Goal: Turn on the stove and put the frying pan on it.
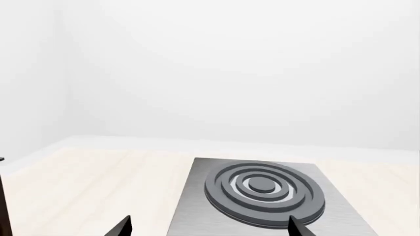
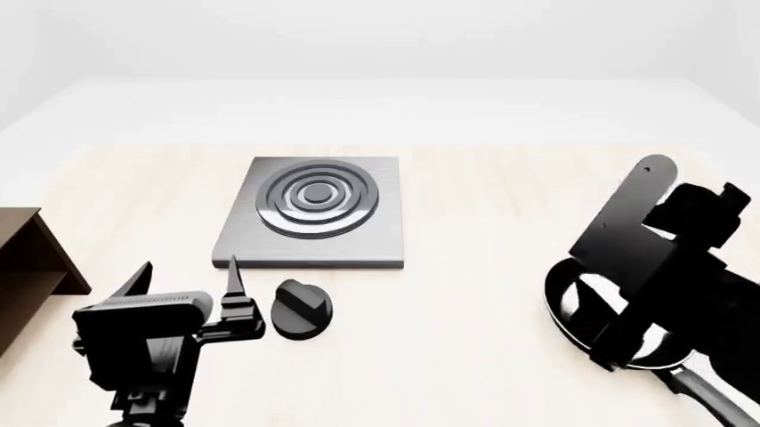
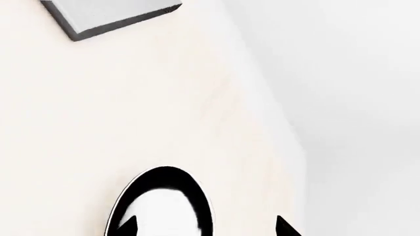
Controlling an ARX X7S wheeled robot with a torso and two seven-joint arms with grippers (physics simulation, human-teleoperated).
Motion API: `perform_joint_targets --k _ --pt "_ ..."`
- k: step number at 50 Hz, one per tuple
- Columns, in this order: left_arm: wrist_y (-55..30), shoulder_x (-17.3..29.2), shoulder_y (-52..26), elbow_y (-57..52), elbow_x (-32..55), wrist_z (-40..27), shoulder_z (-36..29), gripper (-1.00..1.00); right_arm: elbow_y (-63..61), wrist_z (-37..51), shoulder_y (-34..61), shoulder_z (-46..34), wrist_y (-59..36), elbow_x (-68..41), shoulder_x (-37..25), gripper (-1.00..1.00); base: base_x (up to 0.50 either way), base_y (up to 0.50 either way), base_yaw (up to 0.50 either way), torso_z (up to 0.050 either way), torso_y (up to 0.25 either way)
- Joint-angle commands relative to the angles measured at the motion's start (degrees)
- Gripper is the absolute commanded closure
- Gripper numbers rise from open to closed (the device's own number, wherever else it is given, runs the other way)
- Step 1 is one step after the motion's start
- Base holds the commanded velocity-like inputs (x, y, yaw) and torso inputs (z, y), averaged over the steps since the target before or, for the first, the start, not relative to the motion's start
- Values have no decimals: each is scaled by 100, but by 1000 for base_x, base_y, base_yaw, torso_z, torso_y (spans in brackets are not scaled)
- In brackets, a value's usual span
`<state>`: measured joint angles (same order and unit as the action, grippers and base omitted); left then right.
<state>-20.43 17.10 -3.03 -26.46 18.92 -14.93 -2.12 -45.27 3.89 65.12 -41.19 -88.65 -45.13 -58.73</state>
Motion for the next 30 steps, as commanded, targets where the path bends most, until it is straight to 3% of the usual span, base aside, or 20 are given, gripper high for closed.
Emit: perform_joint_targets --k 1,21,30 --pt "50 20 48 -7 40 -6 7 -100 448 127 1214 -1807 -89 -690 -768 -100 0 0 0 0 0" --pt "60 48 26 11 85 -65 12 -100 783 35 1799 -3017 -80 -1081 -1224 -100 0 0 0 0 0" --pt "86 57 33 37 82 -80 -15 -100 1024 244 1498 -3194 289 -1224 -1276 -100 0 0 0 0 0"
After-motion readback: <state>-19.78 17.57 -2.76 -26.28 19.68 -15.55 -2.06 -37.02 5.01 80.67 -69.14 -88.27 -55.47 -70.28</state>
